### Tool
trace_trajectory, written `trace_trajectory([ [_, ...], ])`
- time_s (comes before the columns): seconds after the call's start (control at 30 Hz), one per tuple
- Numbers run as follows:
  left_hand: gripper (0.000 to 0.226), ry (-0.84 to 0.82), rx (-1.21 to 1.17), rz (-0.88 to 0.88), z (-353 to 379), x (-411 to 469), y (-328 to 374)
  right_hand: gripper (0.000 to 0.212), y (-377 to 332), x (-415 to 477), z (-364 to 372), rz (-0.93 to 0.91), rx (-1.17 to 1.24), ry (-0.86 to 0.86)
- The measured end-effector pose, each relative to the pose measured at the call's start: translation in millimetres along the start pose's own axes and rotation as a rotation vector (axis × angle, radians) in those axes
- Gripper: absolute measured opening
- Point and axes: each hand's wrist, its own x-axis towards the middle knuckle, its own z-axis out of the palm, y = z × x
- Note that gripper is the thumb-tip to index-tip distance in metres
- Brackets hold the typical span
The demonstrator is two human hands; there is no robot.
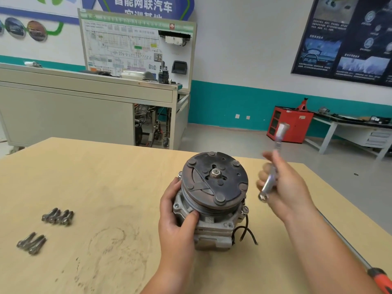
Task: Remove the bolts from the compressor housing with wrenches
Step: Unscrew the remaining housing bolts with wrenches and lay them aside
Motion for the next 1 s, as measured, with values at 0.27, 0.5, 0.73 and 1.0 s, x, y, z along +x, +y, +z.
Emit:
trace_trajectory([
  [0.27, 0.057, -0.001, -0.003, 0.004, -0.8, 0.0, -0.4, 0.033, 7.5, -56.4, -63.7, -0.155, 0.321, 0.098],
  [0.5, 0.058, -0.005, -0.006, -0.006, -1.7, 1.2, -1.9, 0.043, 35.6, -109.2, -60.5, -0.245, -0.082, -0.021],
  [0.73, 0.057, -0.009, 0.013, 0.0, -2.9, 1.1, -2.6, 0.043, 18.9, -126.2, -43.3, 0.054, -0.438, -0.065],
  [1.0, 0.057, -0.009, 0.018, 0.018, -2.7, 1.5, -4.5, 0.028, 38.6, -143.5, -0.7, -0.489, -0.712, 0.021],
])
